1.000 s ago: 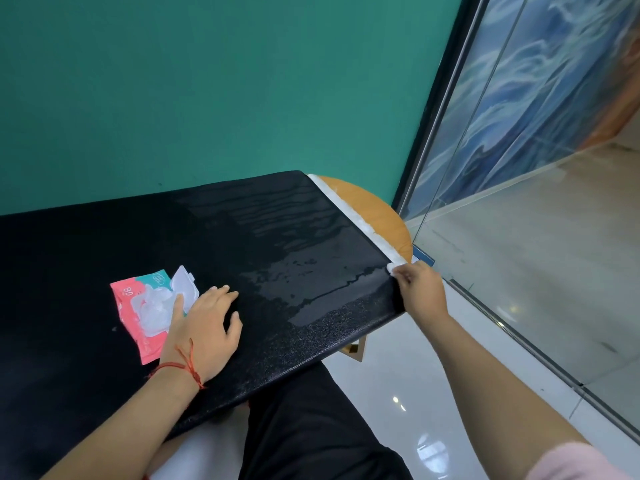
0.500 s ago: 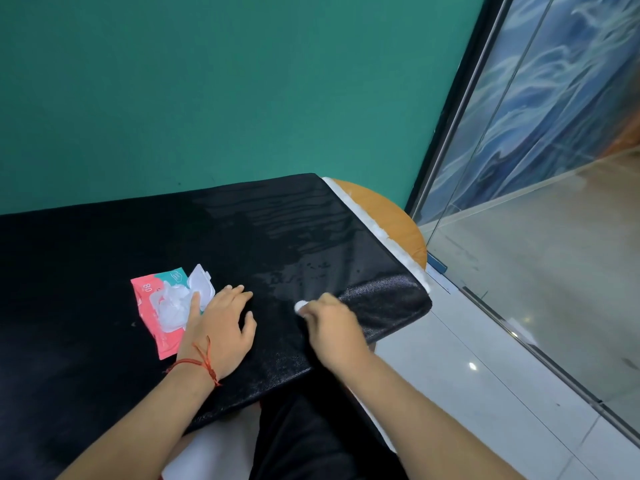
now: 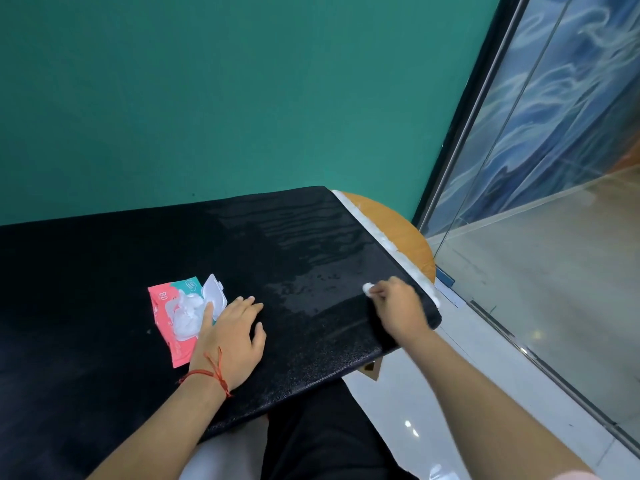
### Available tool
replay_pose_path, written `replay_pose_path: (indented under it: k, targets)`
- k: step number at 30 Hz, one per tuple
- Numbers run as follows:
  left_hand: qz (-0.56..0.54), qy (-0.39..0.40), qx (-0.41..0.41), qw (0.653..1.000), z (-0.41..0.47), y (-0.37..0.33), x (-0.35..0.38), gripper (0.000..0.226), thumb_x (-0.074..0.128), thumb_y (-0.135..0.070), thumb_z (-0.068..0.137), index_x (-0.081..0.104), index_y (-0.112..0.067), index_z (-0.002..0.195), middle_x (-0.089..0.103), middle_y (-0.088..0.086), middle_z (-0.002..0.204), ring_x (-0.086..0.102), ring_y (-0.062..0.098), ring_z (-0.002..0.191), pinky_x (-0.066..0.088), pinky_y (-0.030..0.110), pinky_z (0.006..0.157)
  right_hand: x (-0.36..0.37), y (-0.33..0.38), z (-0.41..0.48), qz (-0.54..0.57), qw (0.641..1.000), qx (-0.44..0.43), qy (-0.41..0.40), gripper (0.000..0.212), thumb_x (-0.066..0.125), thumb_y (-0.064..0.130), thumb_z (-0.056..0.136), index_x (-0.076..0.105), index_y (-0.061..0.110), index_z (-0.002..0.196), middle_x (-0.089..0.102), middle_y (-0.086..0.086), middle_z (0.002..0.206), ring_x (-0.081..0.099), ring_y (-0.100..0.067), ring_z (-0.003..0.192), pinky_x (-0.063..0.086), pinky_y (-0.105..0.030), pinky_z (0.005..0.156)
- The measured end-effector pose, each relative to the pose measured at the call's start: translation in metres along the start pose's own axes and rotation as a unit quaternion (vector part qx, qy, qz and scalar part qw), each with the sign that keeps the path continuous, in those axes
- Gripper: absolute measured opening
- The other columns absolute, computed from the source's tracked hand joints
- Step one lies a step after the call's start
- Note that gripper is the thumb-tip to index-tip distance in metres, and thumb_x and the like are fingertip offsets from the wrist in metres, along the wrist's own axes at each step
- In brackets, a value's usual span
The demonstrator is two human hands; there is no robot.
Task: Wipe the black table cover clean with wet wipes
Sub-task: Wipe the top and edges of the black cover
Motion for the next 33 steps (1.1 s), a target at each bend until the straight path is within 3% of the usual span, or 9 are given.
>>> replay_pose_path:
  k: [3, 5, 10, 12, 17, 21, 25, 30, 33]
  targets:
    - [-0.001, -0.003, 0.003, 1.0, 0.0, 0.0, 0.0, 0.048, 0.038, -0.04, 0.104, 0.056, -0.032, 0.147, 0.049, -0.014, 0.157, 0.035, 0.008, 0.152, 0.009, 0.051, 0.13, -0.027, -0.055, 0.017, 0.001, 0.996, 0.079, -0.03, 0.019, 0.066, 0.025, 0.103, 0.084, 0.021, 0.1, 0.075, -0.009, 0.102, 0.069, -0.037, 0.097, 0.053, -0.04, 0.084]
    - [-0.001, -0.001, 0.005, 1.0, 0.0, 0.0, -0.001, 0.051, 0.034, -0.042, 0.102, 0.056, -0.032, 0.148, 0.048, -0.014, 0.158, 0.034, 0.008, 0.153, 0.007, 0.05, 0.13, -0.031, -0.077, 0.027, -0.009, 0.994, 0.107, -0.032, 0.019, 0.065, 0.016, 0.101, 0.084, 0.02, 0.1, 0.076, -0.012, 0.107, 0.069, -0.039, 0.098, 0.054, -0.04, 0.083]
    - [-0.005, -0.003, 0.004, 1.0, 0.002, 0.0, -0.001, 0.045, 0.044, -0.037, 0.104, 0.056, -0.031, 0.147, 0.048, -0.014, 0.158, 0.034, 0.008, 0.153, 0.007, 0.05, 0.13, -0.012, -0.058, 0.027, -0.015, 0.991, 0.125, -0.037, 0.027, 0.056, 0.006, 0.101, 0.081, 0.015, 0.097, 0.068, -0.015, 0.111, 0.067, -0.044, 0.098, 0.051, -0.041, 0.081]
    - [-0.005, -0.007, 0.005, 1.0, 0.002, 0.001, 0.0, 0.045, 0.042, -0.038, 0.104, 0.058, -0.03, 0.146, 0.05, -0.013, 0.156, 0.036, 0.008, 0.152, 0.009, 0.051, 0.13, -0.004, -0.026, 0.01, -0.016, 0.996, 0.079, -0.034, 0.024, 0.059, 0.009, 0.101, 0.081, 0.016, 0.096, 0.07, -0.011, 0.105, 0.069, -0.039, 0.095, 0.054, -0.044, 0.084]
    - [0.001, -0.018, 0.011, 1.0, 0.003, 0.003, 0.004, 0.055, 0.03, -0.043, 0.098, 0.06, -0.03, 0.142, 0.053, -0.013, 0.154, 0.04, 0.009, 0.15, 0.013, 0.053, 0.129, 0.031, 0.064, -0.066, 0.048, 0.995, -0.086, 0.001, 0.009, 0.074, 0.023, 0.096, 0.079, 0.026, 0.089, 0.061, 0.005, 0.087, 0.065, -0.02, 0.08, 0.049, -0.032, 0.07]
    - [0.007, -0.022, 0.009, 1.0, 0.001, 0.002, 0.005, 0.055, 0.031, -0.043, 0.097, 0.062, -0.03, 0.14, 0.056, -0.012, 0.152, 0.043, 0.01, 0.148, 0.019, 0.055, 0.128, 0.051, 0.088, -0.097, 0.119, 0.977, -0.154, 0.085, 0.008, 0.075, 0.025, 0.099, 0.081, 0.029, 0.101, 0.052, 0.016, 0.083, 0.057, 0.004, 0.074, 0.04, -0.007, 0.069]
    - [0.013, -0.011, 0.007, 1.0, 0.001, 0.002, 0.004, 0.056, 0.029, -0.043, 0.098, 0.059, -0.031, 0.143, 0.053, -0.013, 0.154, 0.041, 0.009, 0.149, 0.017, 0.053, 0.129, 0.051, 0.074, -0.069, 0.111, 0.98, -0.144, 0.076, 0.003, 0.077, 0.027, 0.096, 0.08, 0.028, 0.095, 0.057, 0.01, 0.083, 0.06, -0.008, 0.075, 0.051, -0.025, 0.069]
    - [0.002, -0.007, -0.004, 1.0, 0.001, 0.001, 0.002, 0.046, 0.041, -0.037, 0.103, 0.057, -0.032, 0.145, 0.05, -0.015, 0.156, 0.036, 0.007, 0.151, 0.011, 0.05, 0.13, 0.064, 0.085, -0.033, 0.099, 0.991, -0.083, 0.027, 0.016, 0.072, 0.023, 0.098, 0.074, 0.016, 0.083, 0.059, 0.002, 0.083, 0.06, -0.016, 0.076, 0.045, -0.031, 0.068]
    - [-0.007, -0.019, -0.01, 1.0, 0.001, 0.002, 0.0, 0.049, 0.039, -0.035, 0.099, 0.059, -0.028, 0.143, 0.055, -0.013, 0.152, 0.039, 0.008, 0.149, 0.015, 0.049, 0.13, 0.085, 0.134, -0.037, 0.097, 0.985, -0.136, 0.033, 0.019, 0.066, 0.021, 0.101, 0.074, 0.013, 0.086, 0.06, -0.004, 0.083, 0.056, -0.023, 0.081, 0.039, -0.031, 0.07]
Point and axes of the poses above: each hand's wrist, its own z-axis towards the middle knuckle, its own x-axis out of the palm, y = z × x, the point moved 7 cm from there along z, towards the middle knuckle
